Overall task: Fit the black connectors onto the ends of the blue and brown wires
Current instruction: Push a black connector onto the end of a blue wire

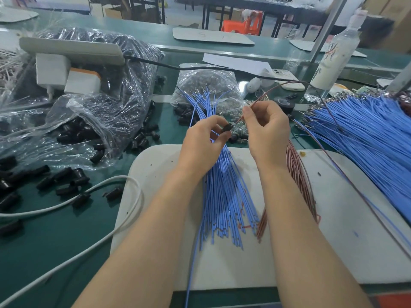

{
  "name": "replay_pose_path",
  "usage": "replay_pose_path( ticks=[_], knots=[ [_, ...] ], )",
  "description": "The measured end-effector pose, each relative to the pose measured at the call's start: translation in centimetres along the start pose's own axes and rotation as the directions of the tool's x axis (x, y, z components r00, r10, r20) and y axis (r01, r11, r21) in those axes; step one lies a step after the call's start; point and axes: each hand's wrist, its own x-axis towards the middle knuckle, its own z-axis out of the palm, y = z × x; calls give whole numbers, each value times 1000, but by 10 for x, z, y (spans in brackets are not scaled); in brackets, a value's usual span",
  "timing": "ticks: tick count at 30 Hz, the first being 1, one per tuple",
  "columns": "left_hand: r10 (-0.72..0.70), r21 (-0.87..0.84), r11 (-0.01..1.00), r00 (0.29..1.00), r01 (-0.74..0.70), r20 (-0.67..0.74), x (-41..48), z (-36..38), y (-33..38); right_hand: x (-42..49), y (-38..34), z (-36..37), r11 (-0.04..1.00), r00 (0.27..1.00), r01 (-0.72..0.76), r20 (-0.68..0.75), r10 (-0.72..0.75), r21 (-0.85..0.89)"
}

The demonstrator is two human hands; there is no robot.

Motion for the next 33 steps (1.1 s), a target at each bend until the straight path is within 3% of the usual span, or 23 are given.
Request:
replay_pose_path(
  ticks=[3, 6, 9, 13, 17, 21, 27, 30, 33],
  knots=[
    [5, -5, 1000, 1000, -5, -10, 0, -1, 0, 0, 0, 0, 1000, 1000, -18, 2, 18, 0],
    [-119, -167, 979, 993, 117, -1, 2, -3, 4, 4, -1, -3, 979, 989, -140, -16, 144, 146],
    [-263, -421, 860, 957, 290, 124, 3, -6, 8, 6, 0, -4, 941, 969, -240, 6, 246, 240],
    [-270, -596, 705, 923, 384, 274, 2, -7, 11, 4, -1, -1, 902, 953, -302, 96, 286, 308],
    [-264, -655, 636, 912, 409, 314, 4, -8, 9, 5, -2, 0, 821, 925, -380, 168, 341, 426],
    [-250, -685, 613, 919, 393, 304, 4, -7, 10, 5, -2, 0, 671, 866, -493, 238, 439, 554],
    [-262, -656, 617, 899, 435, 350, 2, -9, 11, 5, 5, 2, 845, 924, -383, 140, 356, 374],
    [-265, -634, 650, 907, 419, 328, 2, -7, 11, 5, 5, 3, 818, 919, -395, 168, 358, 419],
    [-264, -650, 640, 912, 410, 314, 2, -7, 10, 6, 3, 1, 687, 872, -484, 237, 428, 543]
  ],
)
